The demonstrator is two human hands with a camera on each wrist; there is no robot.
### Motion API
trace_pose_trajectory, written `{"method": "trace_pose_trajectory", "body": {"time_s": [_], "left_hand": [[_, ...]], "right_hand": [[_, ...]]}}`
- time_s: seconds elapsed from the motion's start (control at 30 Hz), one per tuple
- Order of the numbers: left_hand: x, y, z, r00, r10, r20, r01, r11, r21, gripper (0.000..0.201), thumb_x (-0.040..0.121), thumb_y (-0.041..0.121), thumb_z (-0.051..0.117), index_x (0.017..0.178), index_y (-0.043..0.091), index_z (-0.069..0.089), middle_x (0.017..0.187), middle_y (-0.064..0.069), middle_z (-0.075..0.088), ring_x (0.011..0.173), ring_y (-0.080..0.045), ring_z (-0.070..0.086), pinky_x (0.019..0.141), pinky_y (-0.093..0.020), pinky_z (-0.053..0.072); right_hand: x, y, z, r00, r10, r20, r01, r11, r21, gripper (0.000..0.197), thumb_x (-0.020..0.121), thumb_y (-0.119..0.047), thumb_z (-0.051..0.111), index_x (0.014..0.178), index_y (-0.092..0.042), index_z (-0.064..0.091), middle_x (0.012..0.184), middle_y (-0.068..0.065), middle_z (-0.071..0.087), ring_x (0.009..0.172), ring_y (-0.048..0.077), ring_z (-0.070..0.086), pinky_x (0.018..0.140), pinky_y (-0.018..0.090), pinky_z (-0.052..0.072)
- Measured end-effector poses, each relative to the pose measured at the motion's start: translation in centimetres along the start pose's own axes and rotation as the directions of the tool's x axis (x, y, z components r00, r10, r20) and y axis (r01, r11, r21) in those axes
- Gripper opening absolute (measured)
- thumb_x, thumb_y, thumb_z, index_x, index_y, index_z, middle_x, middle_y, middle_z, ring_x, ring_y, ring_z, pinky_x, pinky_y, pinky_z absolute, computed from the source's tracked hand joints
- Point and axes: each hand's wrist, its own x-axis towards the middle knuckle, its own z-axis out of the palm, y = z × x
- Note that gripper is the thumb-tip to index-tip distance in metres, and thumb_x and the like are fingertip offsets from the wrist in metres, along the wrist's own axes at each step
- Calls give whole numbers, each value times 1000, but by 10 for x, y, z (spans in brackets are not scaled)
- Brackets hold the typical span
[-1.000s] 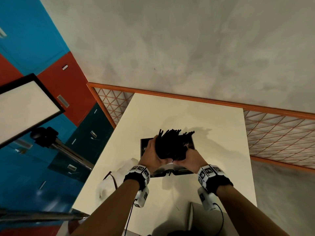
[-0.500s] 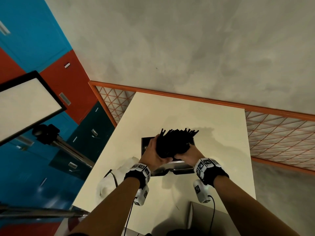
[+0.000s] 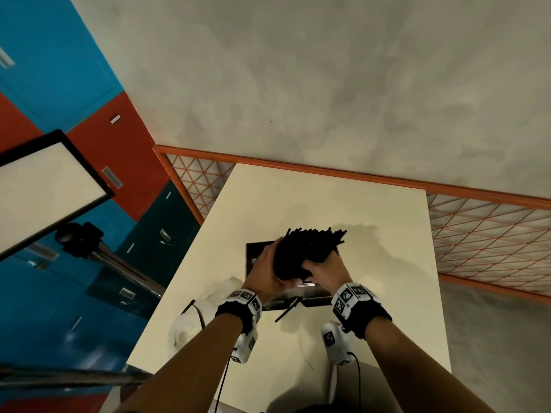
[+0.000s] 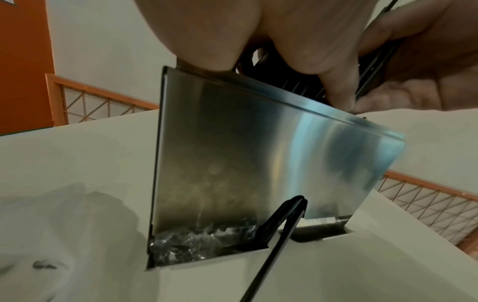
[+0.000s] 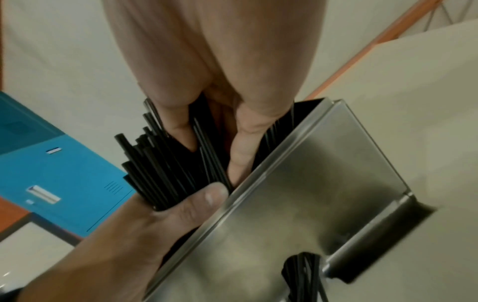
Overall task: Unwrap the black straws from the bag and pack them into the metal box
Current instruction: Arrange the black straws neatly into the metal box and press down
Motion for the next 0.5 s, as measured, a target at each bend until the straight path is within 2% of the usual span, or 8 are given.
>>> {"method": "trace_pose_trajectory", "body": {"time_s": [0.07, 0.17, 0.23, 0.33, 0.43, 0.5], "left_hand": [[2, -2, 1, 1000, 0, 4, 0, 1000, 10, 111, 63, 37, 92, 153, 31, 28, 148, 9, 41, 136, -7, 44, 114, -34, 41], [5, -4, 3, 1000, -17, 9, 17, 999, 34, 115, 59, 46, 90, 154, 31, 27, 147, 10, 42, 136, -8, 45, 112, -41, 44], [7, -2, 5, 1000, -15, 20, 14, 998, 63, 117, 57, 50, 88, 154, 29, 26, 147, 8, 41, 135, -11, 46, 111, -41, 45], [10, 1, 9, 999, 8, 31, -10, 997, 75, 117, 59, 53, 89, 154, 28, 26, 147, 6, 43, 135, -10, 47, 111, -36, 44], [14, -3, 12, 999, 0, 53, -4, 997, 75, 108, 61, 51, 87, 152, 32, 32, 144, 9, 48, 133, -9, 50, 108, -39, 48], [11, 0, 11, 1000, 4, 20, -6, 996, 86, 104, 63, 45, 84, 152, 26, 33, 145, 5, 48, 134, -11, 49, 110, -38, 45]], "right_hand": [[4, 4, 4, 999, 47, -4, -47, 996, 72, 33, 59, -33, 74, 90, -23, 71, 87, 1, 76, 81, 19, 73, 79, 43, 60], [13, 9, 9, 997, 79, -3, -79, 992, 103, 28, 56, -38, 72, 82, -28, 70, 85, 2, 76, 83, 23, 73, 80, 47, 59], [5, -2, 11, 995, 94, -12, -93, 993, 78, 27, 65, -35, 71, 89, -22, 69, 91, 7, 74, 84, 24, 71, 81, 45, 58], [-4, -10, 16, 990, 135, -49, -137, 990, -39, 37, 84, -29, 64, 113, -5, 61, 108, 15, 67, 89, 29, 64, 71, 30, 52], [-10, -11, 20, 989, 134, -62, -140, 984, -108, 36, 89, -28, 59, 115, -3, 62, 109, 17, 68, 101, 36, 63, 78, 32, 47], [-15, -13, 20, 993, 109, -37, -114, 978, -175, 34, 91, -30, 56, 113, -5, 63, 109, 17, 68, 104, 36, 63, 83, 34, 48]]}}
